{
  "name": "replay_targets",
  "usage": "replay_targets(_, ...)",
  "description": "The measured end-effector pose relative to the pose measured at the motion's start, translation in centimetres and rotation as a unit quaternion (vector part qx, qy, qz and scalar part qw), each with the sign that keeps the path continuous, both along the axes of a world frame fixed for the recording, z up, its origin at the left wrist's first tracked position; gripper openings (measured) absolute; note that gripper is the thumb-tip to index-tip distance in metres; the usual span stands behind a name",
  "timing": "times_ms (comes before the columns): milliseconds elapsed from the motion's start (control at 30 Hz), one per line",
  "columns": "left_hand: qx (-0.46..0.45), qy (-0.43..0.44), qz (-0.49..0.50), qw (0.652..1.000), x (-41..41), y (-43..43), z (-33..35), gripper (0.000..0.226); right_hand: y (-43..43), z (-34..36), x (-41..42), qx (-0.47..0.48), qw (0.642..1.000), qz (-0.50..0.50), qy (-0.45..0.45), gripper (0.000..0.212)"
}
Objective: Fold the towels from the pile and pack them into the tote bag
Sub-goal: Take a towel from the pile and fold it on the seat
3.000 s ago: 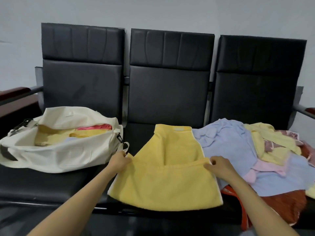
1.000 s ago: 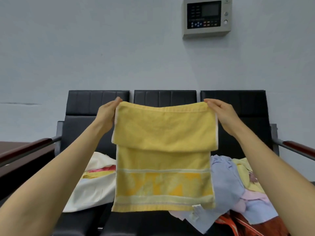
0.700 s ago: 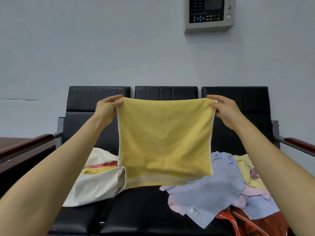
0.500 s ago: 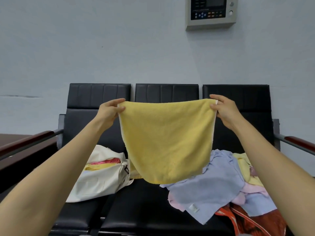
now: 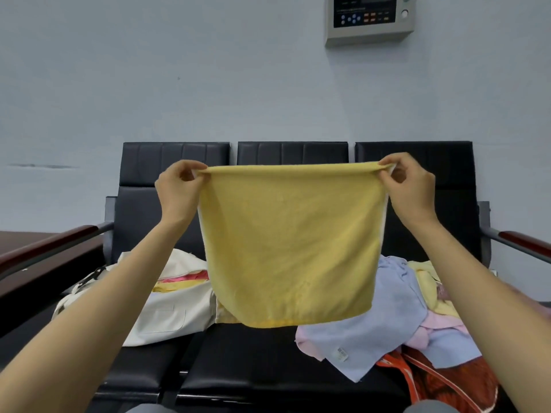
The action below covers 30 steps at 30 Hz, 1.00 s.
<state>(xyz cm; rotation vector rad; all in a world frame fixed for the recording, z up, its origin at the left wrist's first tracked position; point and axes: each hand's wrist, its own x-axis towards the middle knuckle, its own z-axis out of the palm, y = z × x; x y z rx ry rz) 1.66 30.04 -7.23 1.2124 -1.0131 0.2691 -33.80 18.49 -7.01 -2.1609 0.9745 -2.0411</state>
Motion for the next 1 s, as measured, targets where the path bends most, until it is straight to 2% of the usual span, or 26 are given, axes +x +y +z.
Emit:
replay_targets(67, -0.025, -0.001, -0.003, 1.000, -0.1, -0.1, 0.5, 0.021, 0.0, 0.3, 0.2, -0.032, 0.999, -0.009, -0.017, 0.010)
replay_targets(133, -0.013, 0.011, -0.017, 1.000, 0.0, -0.9, 0.4, 0.024, -0.8, 0.1, 0.7, -0.012, 1.000, -0.004, -0.025, 0.011)
replay_targets(200, 0.050, 0.025, -0.036, 0.998, 0.5, -2.4, -0.6, 0.023, -2.7, -0.9, 1.3, 0.063, 0.998, 0.003, -0.003, 0.013)
replay_targets(267, 0.167, 0.028, -0.046, 0.985, 1.6, -4.9, -2.8, 0.021, -5.3, -3.0, 2.0, 0.163, 0.985, -0.008, 0.047, 0.014)
replay_targets(367, 0.329, 0.055, -0.055, 0.941, 3.6, -9.2, -8.4, 0.022, -10.0, -8.3, 2.8, 0.328, 0.936, -0.009, 0.126, 0.021)
replay_targets(433, 0.375, 0.080, -0.042, 0.923, 4.3, -11.6, -12.6, 0.022, -12.3, -12.4, 3.5, 0.416, 0.896, 0.023, 0.152, 0.029)
replay_targets(500, 0.399, 0.097, -0.037, 0.911, 4.5, -13.2, -16.4, 0.024, -13.4, -16.3, 4.2, 0.467, 0.870, 0.069, 0.138, 0.032)
replay_targets(600, 0.403, 0.146, -0.055, 0.902, 5.2, -14.3, -20.9, 0.029, -14.2, -20.8, 4.5, 0.494, 0.860, 0.089, 0.093, 0.025)
replay_targets(733, 0.368, 0.253, -0.098, 0.889, 5.0, -13.3, -23.3, 0.029, -13.7, -23.9, 3.4, 0.511, 0.844, 0.129, -0.098, 0.010)
replay_targets(800, 0.384, 0.295, -0.139, 0.864, 4.8, -11.8, -23.3, 0.029, -12.9, -24.8, 2.4, 0.500, 0.849, 0.139, -0.102, 0.009)
replay_targets(900, 0.431, 0.297, -0.237, 0.818, 4.6, -9.4, -22.9, 0.038, -11.1, -24.9, 1.5, 0.476, 0.861, 0.172, -0.059, 0.018)
replay_targets(1000, 0.425, 0.275, -0.301, 0.808, 4.7, -7.1, -22.9, 0.046, -9.0, -24.4, 0.6, 0.453, 0.871, 0.185, -0.040, 0.024)
